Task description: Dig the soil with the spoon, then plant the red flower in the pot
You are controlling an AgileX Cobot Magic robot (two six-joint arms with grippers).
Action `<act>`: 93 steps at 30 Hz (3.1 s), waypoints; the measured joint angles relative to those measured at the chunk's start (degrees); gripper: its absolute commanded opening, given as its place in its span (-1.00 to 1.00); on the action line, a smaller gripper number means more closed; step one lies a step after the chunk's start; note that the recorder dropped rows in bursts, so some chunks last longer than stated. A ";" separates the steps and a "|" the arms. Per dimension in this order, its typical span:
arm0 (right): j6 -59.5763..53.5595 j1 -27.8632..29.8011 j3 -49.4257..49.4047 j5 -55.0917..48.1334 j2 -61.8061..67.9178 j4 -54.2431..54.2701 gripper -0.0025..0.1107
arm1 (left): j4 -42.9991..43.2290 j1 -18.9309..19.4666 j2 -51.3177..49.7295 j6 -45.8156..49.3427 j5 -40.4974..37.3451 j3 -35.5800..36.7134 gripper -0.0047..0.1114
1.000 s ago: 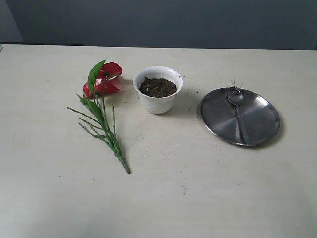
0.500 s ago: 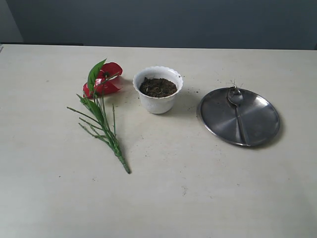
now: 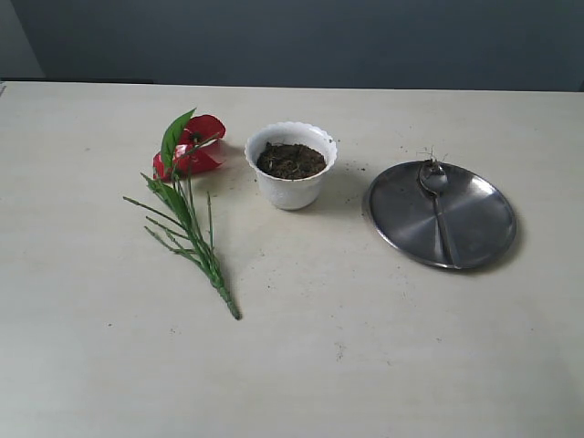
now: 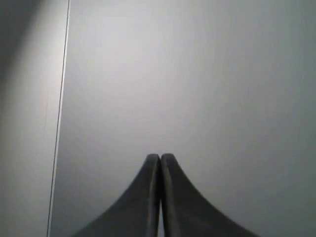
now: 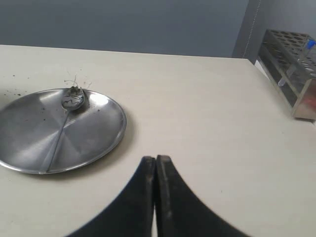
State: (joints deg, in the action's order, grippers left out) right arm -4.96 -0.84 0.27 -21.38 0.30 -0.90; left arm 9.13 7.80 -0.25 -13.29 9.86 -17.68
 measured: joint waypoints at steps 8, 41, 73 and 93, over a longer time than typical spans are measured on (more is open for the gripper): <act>0.00 0.00 0.00 0.00 0.00 0.00 -0.96 | -2.68 0.00 -16.24 -0.12 -24.36 -21.72 -0.91; 0.00 0.00 0.00 0.00 0.00 0.00 -0.96 | -68.65 -1.29 -53.34 68.85 -38.27 -40.68 -0.91; 0.00 0.00 0.00 0.00 0.00 0.00 -0.96 | -61.88 -1.77 -53.34 67.54 -29.94 -59.46 -0.91; 0.00 0.00 0.00 0.00 0.00 0.00 -0.96 | -14.35 -2.06 -53.34 19.95 -29.18 -60.89 -0.25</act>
State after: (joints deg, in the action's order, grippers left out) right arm -4.96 -0.84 0.27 -21.38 0.30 -0.90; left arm -5.23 5.74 -53.59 6.66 -19.32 -78.58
